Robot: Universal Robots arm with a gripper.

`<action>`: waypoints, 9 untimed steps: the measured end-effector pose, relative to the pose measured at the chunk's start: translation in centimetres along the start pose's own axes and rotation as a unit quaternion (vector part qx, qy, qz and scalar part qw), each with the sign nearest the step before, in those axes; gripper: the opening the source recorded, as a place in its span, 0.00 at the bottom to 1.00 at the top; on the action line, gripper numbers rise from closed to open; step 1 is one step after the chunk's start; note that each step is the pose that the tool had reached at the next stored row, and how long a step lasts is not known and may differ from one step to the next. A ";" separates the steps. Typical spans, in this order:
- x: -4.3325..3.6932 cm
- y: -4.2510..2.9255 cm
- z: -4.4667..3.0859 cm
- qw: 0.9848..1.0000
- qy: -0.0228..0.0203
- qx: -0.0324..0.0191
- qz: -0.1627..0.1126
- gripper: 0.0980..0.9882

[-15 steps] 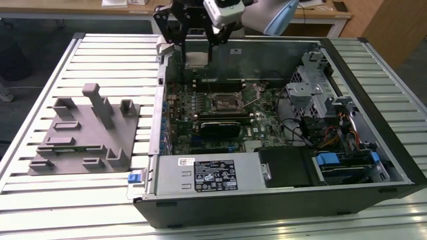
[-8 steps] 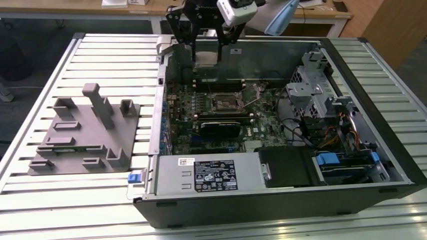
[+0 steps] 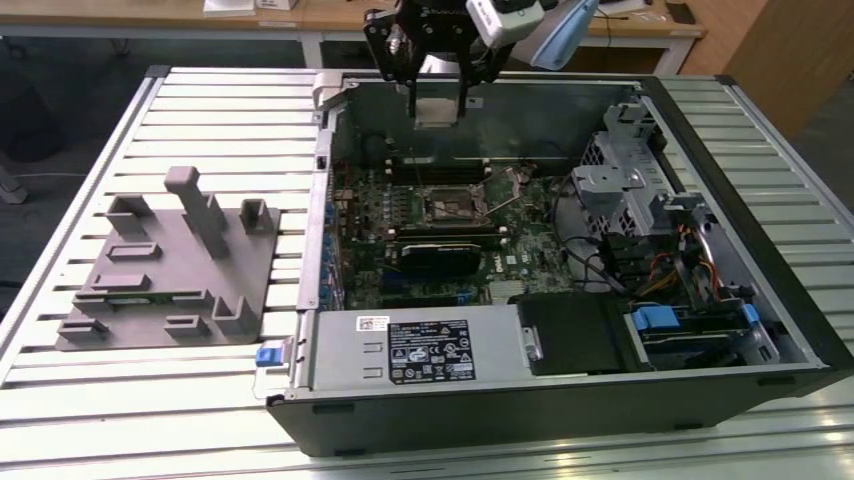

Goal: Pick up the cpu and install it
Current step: 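Pick up the cpu and move it towards the insertion slot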

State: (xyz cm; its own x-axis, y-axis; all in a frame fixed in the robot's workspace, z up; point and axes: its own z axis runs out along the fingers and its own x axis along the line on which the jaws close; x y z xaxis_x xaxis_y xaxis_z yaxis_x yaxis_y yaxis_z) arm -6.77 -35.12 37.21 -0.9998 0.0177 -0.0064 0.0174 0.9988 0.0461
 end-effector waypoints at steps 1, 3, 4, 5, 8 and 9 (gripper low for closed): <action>-0.33 0.19 0.05 1.000 0.000 0.000 0.000 0.48; -1.00 0.54 0.16 1.000 0.000 0.000 0.000 0.48; -1.29 0.66 0.20 1.000 0.000 0.000 0.000 0.48; -1.56 0.75 0.23 1.000 0.000 0.000 0.000 0.48; -2.25 0.97 0.34 1.000 0.000 0.000 0.000 0.48; -2.43 1.06 0.36 1.000 0.000 0.000 0.000 0.48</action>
State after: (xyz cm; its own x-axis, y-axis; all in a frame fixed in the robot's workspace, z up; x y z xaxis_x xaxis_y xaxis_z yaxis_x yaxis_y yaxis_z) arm -4.32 -34.10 36.91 -0.9998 0.0177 -0.0064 0.0173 0.9988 0.0462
